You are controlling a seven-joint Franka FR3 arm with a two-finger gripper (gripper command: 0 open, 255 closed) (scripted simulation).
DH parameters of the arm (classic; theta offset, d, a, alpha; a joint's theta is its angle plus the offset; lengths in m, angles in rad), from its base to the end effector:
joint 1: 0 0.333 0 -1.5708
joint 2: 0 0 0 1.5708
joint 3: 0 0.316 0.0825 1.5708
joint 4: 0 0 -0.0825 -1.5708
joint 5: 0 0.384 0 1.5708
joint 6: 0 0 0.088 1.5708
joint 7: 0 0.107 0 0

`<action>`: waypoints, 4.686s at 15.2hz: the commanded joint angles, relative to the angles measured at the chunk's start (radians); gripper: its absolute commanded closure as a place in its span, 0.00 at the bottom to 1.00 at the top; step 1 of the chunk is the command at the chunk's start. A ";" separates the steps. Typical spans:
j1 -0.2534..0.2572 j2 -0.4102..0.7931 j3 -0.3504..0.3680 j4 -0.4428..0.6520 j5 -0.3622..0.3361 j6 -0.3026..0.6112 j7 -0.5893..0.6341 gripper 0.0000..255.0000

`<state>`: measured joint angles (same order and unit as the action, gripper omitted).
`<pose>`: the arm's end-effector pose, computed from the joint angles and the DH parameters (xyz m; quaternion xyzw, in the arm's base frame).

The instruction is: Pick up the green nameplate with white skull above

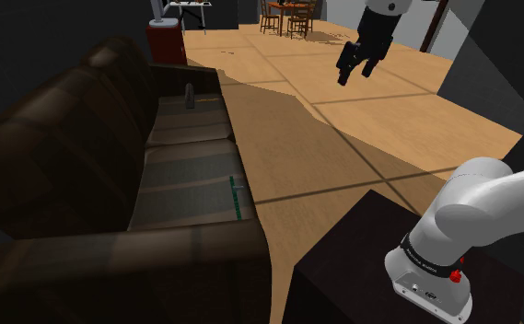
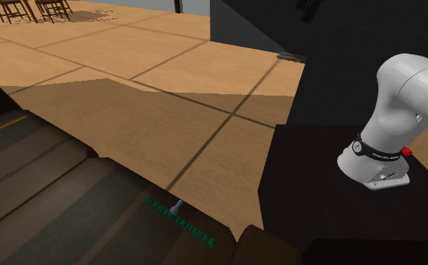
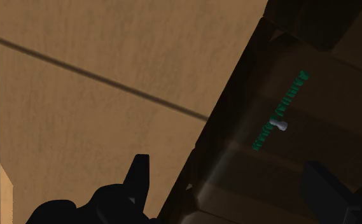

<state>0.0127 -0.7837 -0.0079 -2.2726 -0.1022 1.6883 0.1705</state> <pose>0.3188 -0.0092 0.6417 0.9906 -0.0805 0.1033 0.0393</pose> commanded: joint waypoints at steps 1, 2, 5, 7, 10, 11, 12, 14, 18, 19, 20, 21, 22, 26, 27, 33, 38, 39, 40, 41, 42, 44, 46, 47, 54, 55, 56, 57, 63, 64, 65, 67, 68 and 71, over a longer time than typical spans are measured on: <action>0.000 0.000 0.000 0.000 0.000 0.000 0.000 0.00; 0.002 0.010 0.006 -0.023 0.003 0.033 0.011 0.00; 0.007 0.049 0.025 -0.083 0.011 0.132 0.046 0.00; 0.010 0.083 0.038 -0.117 0.015 0.198 0.068 0.00; 0.014 0.144 0.058 -0.158 0.019 0.300 0.103 0.00; 0.014 0.168 0.065 -0.169 0.019 0.334 0.115 0.00; 0.015 0.193 0.072 -0.178 0.020 0.368 0.127 0.00; 0.016 0.246 0.087 -0.192 0.019 0.435 0.151 0.00; 0.014 0.369 0.117 -0.202 0.008 0.567 0.204 0.00; 0.013 0.402 0.125 -0.201 0.003 0.598 0.219 0.00; 0.011 0.437 0.132 -0.198 -0.003 0.630 0.234 0.00; 0.009 0.472 0.140 -0.194 -0.010 0.660 0.249 0.00; 0.007 0.508 0.148 -0.188 -0.019 0.689 0.266 0.00; -0.002 0.659 0.176 -0.149 -0.069 0.797 0.341 0.00; -0.004 0.698 0.182 -0.136 -0.086 0.821 0.363 0.00; 0.009 0.939 0.188 -0.023 -0.214 0.934 0.505 0.00; 0.055 1.138 0.154 0.107 -0.306 0.993 0.608 0.00; 0.066 1.177 0.145 0.137 -0.320 1.001 0.624 0.00; 0.077 1.217 0.137 0.168 -0.331 1.008 0.639 0.00; 0.088 1.256 0.129 0.200 -0.340 1.015 0.651 0.00; 0.099 1.295 0.121 0.234 -0.347 1.021 0.663 0.00; 0.119 1.373 0.108 0.304 -0.357 1.028 0.681 0.00; 0.135 1.444 0.098 0.372 -0.362 1.032 0.693 0.00; 0.138 1.456 0.094 0.375 -0.366 1.040 0.697 0.00; 0.158 1.533 0.067 0.406 -0.386 1.089 0.723 0.00; 0.158 1.533 0.067 0.406 -0.386 1.089 0.723 0.00; 0.158 1.533 0.067 0.405 -0.386 1.088 0.723 1.00; 0.158 1.532 0.067 0.405 -0.386 1.088 0.723 1.00; 0.158 1.532 0.067 0.405 -0.386 1.088 0.723 1.00; 0.158 1.532 0.067 0.405 -0.386 1.088 0.723 1.00; 0.158 1.533 0.067 0.406 -0.386 1.089 0.723 1.00; 0.152 1.509 0.075 0.395 -0.381 1.074 0.716 1.00; 0.148 1.497 0.079 0.391 -0.378 1.067 0.712 1.00; 0.139 1.462 0.092 0.378 -0.368 1.044 0.700 1.00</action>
<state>0.1558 0.6929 0.0796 -1.8869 -0.4730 2.7388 0.8743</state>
